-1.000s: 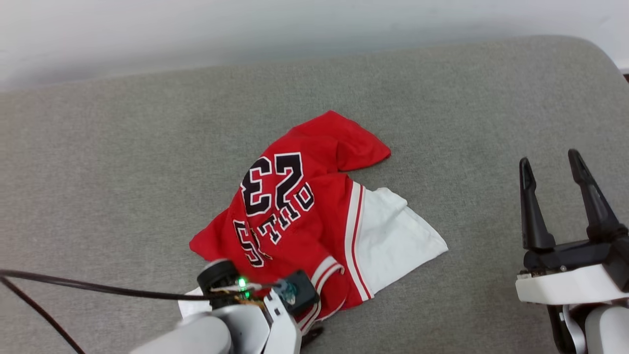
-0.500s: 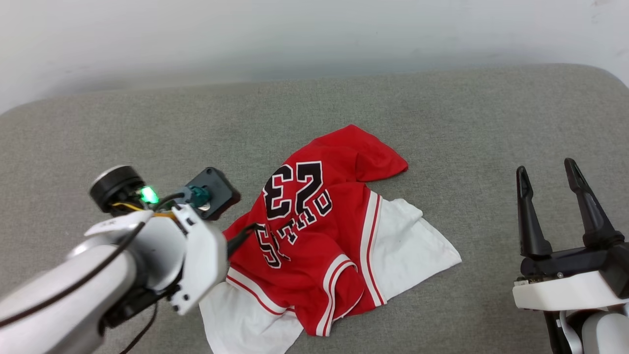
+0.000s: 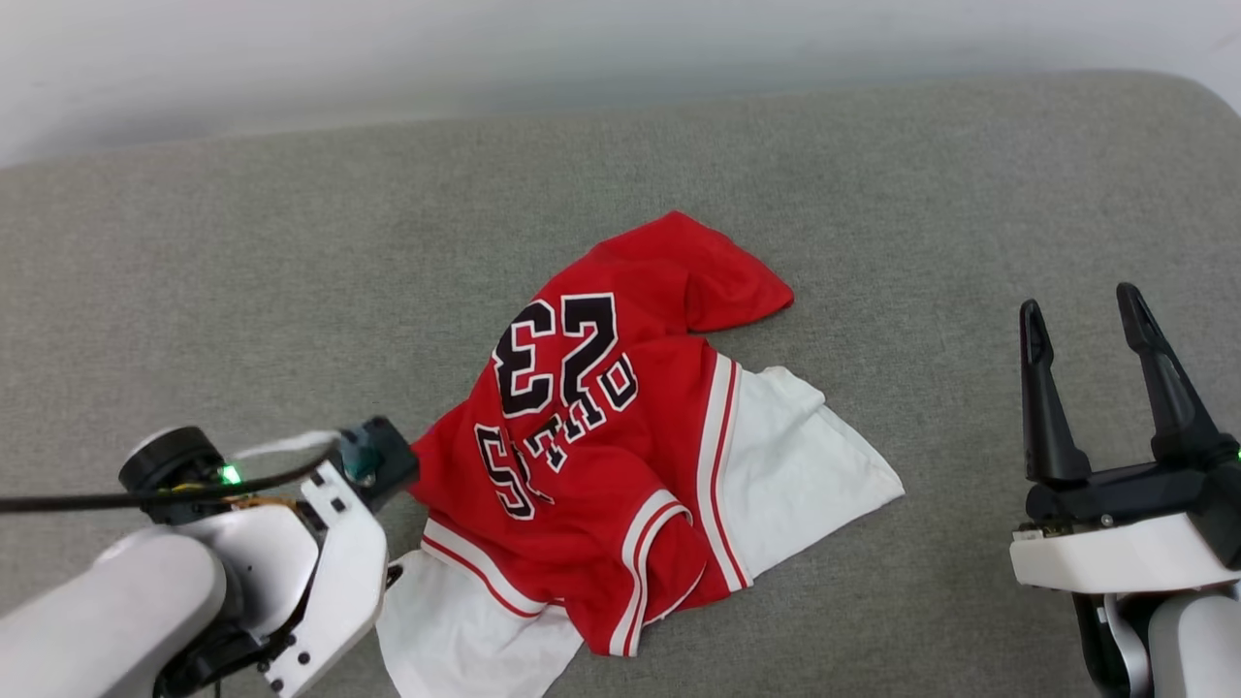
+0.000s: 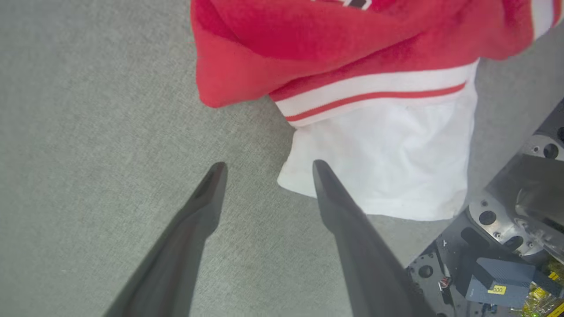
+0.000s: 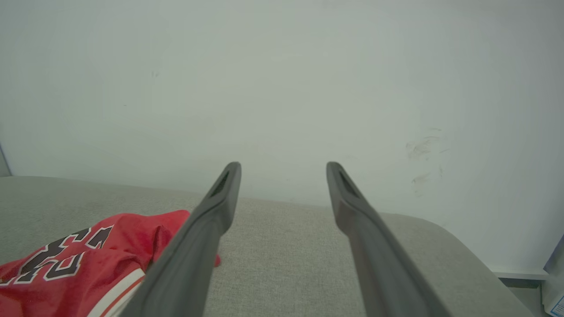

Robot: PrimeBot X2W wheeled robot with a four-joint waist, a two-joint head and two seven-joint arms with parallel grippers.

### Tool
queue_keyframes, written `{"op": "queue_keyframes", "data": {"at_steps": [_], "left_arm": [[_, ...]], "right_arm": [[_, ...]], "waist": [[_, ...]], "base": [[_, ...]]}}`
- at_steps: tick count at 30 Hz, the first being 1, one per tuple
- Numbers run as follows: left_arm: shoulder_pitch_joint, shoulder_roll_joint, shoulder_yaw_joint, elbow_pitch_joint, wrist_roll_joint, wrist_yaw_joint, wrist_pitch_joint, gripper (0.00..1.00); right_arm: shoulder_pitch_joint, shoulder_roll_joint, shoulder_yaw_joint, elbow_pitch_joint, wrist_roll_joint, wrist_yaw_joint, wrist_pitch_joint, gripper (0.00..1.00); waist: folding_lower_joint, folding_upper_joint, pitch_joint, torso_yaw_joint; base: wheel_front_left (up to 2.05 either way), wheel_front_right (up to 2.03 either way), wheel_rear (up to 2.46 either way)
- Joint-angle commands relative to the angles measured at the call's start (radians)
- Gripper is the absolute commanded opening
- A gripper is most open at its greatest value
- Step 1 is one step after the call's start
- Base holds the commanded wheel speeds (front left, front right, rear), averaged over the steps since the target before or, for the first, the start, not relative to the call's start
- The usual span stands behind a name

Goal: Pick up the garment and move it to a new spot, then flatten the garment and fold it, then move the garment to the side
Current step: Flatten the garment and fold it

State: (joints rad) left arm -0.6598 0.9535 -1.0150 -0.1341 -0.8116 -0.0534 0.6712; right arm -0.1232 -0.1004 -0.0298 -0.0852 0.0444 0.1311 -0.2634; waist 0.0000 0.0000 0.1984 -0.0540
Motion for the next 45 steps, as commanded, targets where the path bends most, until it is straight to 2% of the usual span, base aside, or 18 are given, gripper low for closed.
{"op": "queue_keyframes", "data": {"at_steps": [1, 11, 12, 13, 19, 24, 27, 34, 37, 38, 39, 40, 45], "left_arm": [[0.009, -0.004, -0.023, 0.023, 0.033, -0.009, 0.017, 1.0], [0.043, -0.077, -0.104, 0.169, 0.042, -0.043, 0.026, 1.0], [0.041, -0.081, -0.108, 0.178, 0.043, -0.045, 0.021, 0.45], [0.036, -0.08, -0.108, 0.187, 0.046, -0.048, 0.016, 0.0], [-0.034, -0.016, -0.048, 0.188, 0.042, -0.044, -0.012, 0.0], [-0.085, 0.053, -0.002, 0.184, 0.04, -0.033, 0.003, 0.0], [-0.109, 0.073, 0.017, 0.217, 0.035, -0.025, 0.013, 0.0], [-0.108, -0.011, 0.02, 0.378, 0.027, -0.013, -0.045, 0.0], [-0.097, -0.045, 0.01, 0.446, 0.024, -0.025, -0.071, 0.0], [-0.096, -0.055, 0.006, 0.465, 0.026, -0.028, -0.08, 0.1], [-0.099, -0.065, 0.006, 0.482, 0.033, -0.029, -0.096, 0.96], [-0.103, -0.07, 0.006, 0.496, 0.036, -0.031, -0.108, 1.0], [-0.122, -0.063, 0.008, 0.519, 0.034, -0.043, -0.131, 1.0]], "right_arm": [[-0.02, -0.002, 0.002, -0.004, 0.0, -0.001, -0.002, 1.0], [-0.049, -0.002, 0.009, -0.002, -0.008, -0.001, -0.002, 1.0], [-0.047, -0.001, 0.008, -0.001, -0.008, -0.001, -0.002, 1.0], [-0.044, -0.001, 0.006, 0.0, -0.008, -0.001, -0.002, 1.0], [-0.03, 0.0, -0.007, -0.002, -0.011, -0.001, -0.002, 1.0], [-0.033, -0.002, -0.001, -0.007, -0.011, -0.001, -0.002, 1.0], [-0.044, -0.003, 0.003, -0.01, -0.01, -0.001, -0.002, 1.0], [-0.06, 0.0, 0.015, -0.004, -0.01, -0.001, -0.002, 1.0], [-0.063, 0.002, 0.021, 0.002, -0.014, -0.001, -0.002, 1.0], [-0.062, 0.002, 0.021, 0.004, -0.015, -0.001, -0.002, 1.0], [-0.061, 0.002, 0.02, 0.005, -0.014, -0.001, -0.002, 1.0], [-0.057, 0.002, 0.017, 0.006, -0.015, -0.001, -0.002, 1.0], [-0.029, 0.002, 0.011, 0.008, -0.016, -0.001, -0.002, 1.0]], "waist": [[0.0, 0.0, 0.02, -0.009], [0.0, 0.0, 0.065, -0.03], [0.0, 0.0, 0.064, -0.03], [0.0, 0.0, 0.062, -0.029], [0.0, 0.0, 0.042, -0.017], [0.0, 0.0, 0.043, -0.018], [0.0, 0.0, 0.057, -0.024], [0.0, 0.0, 0.08, -0.039], [0.0, 0.0, 0.077, -0.041], [0.0, 0.0, 0.072, -0.04], [0.0, 0.0, 0.067, -0.037], [0.0, 0.0, 0.06, -0.034], [0.0, 0.0, 0.017, -0.007]], "base": [[0.0, 0.0, 0.0], [0.0, 0.0, 0.0], [0.0, 0.0, 0.0], [0.0, 0.0, 0.0], [0.0, 0.0, 0.0], [0.0, 0.0, 0.0], [0.0, 0.0, 0.0], [0.0, 0.0, 0.0], [0.0, 0.0, 0.0], [0.0, 0.0, 0.0], [0.0, 0.0, 0.0], [0.0, 0.0, 0.0], [0.0, 0.0, 0.0]]}}
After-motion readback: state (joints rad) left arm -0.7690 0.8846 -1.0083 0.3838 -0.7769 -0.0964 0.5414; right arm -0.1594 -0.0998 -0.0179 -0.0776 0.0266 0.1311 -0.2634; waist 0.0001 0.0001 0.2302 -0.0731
